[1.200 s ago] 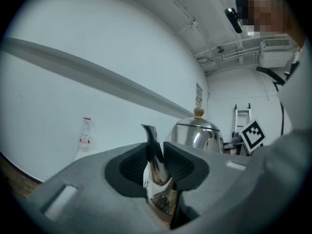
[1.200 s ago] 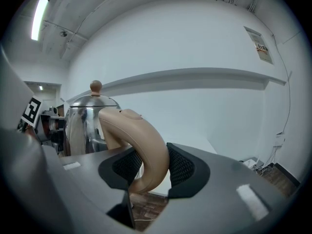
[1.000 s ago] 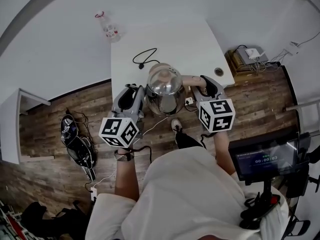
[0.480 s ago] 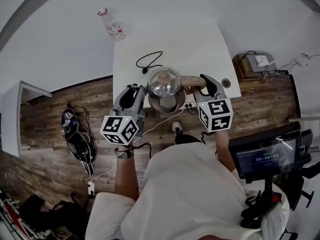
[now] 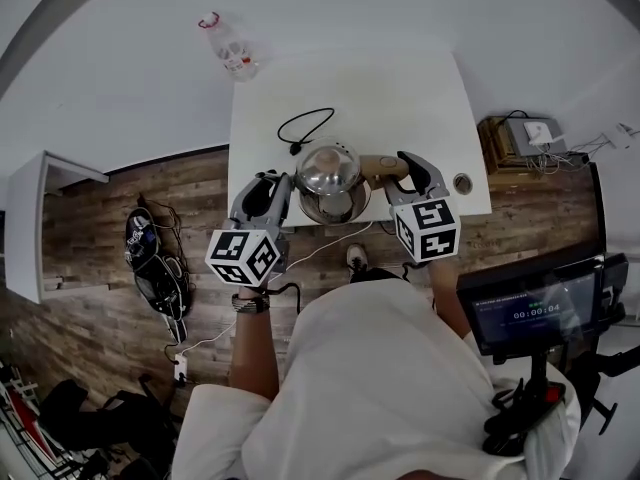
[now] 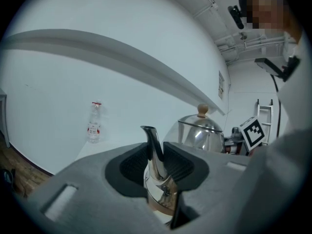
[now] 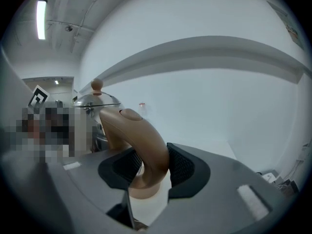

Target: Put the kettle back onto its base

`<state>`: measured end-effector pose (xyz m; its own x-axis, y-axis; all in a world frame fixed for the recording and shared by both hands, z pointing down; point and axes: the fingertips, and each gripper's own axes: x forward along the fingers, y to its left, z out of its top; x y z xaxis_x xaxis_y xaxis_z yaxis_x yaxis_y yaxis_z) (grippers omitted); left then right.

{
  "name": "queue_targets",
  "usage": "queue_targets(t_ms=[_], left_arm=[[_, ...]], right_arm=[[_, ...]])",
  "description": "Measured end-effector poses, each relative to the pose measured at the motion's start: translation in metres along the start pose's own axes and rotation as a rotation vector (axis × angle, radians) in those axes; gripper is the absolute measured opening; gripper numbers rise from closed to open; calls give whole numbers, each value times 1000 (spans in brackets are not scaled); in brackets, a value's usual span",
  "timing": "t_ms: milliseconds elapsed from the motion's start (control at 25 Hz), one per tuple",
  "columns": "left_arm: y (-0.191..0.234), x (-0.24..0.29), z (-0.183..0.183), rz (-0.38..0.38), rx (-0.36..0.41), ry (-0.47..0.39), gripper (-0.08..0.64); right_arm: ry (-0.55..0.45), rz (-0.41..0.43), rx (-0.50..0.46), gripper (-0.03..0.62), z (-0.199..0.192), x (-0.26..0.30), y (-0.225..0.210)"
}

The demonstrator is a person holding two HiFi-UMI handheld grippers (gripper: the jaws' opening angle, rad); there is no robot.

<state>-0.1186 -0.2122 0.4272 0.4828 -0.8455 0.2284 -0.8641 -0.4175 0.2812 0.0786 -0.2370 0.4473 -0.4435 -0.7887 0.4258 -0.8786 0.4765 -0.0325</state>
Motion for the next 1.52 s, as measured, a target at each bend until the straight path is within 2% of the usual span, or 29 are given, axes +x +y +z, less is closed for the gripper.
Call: queue_targets(t_ms=[200,360,440,1520], left_arm=[[5,-4,-8,13,-16,15,105],[47,65,-25,33,-44,67,105],[55,76,-34,44,-49,84,105],[65,73,-96,108,-116,167,104]], right_arm=[[17,13,-14,160,-4,5,5],[76,33,6,160,-18,80,-29],[95,43,9,160,-28,93,-34],[212,93,-40,163,-86,104,-25]])
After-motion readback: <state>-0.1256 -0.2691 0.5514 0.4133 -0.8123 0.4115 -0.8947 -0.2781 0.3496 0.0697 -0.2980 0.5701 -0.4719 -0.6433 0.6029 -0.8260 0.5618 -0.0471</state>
